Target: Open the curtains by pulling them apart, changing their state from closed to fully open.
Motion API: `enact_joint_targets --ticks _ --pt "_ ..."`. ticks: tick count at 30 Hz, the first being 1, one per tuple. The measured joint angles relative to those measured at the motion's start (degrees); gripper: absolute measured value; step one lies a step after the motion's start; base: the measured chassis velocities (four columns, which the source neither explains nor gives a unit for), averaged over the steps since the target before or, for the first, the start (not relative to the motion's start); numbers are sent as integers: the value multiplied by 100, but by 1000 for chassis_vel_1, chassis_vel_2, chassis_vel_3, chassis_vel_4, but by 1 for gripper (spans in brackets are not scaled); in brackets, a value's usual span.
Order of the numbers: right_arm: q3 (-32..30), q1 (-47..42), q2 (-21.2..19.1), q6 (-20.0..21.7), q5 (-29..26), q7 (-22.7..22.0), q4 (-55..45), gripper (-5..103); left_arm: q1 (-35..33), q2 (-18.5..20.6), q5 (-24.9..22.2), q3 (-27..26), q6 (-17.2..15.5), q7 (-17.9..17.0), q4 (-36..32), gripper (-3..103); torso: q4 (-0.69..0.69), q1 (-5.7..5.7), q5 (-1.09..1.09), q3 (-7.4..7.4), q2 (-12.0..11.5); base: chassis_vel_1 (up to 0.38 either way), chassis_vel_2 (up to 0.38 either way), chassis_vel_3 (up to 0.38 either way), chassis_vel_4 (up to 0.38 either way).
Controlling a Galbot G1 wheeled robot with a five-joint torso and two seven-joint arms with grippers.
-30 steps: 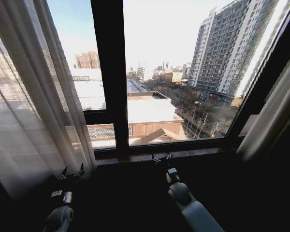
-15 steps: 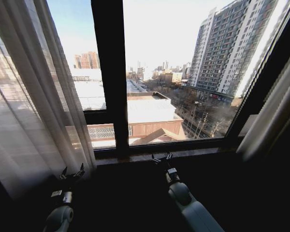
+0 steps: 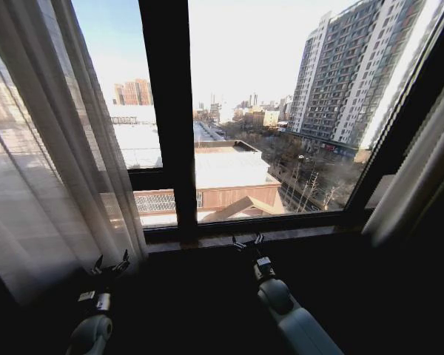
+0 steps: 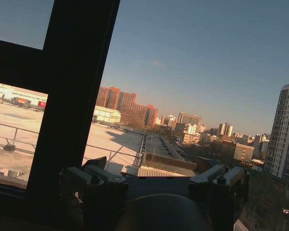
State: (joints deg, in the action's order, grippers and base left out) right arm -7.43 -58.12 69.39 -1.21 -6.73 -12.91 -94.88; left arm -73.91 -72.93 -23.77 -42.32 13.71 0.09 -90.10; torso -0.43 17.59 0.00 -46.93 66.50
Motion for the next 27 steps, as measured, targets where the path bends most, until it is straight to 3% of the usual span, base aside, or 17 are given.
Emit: enact_joint_targets --ticks 27 --pt "0 0 0 0 0 0 0 100 0 0 0 0 0 0 0 100 0 0 0 0 0 0 0 0 0"
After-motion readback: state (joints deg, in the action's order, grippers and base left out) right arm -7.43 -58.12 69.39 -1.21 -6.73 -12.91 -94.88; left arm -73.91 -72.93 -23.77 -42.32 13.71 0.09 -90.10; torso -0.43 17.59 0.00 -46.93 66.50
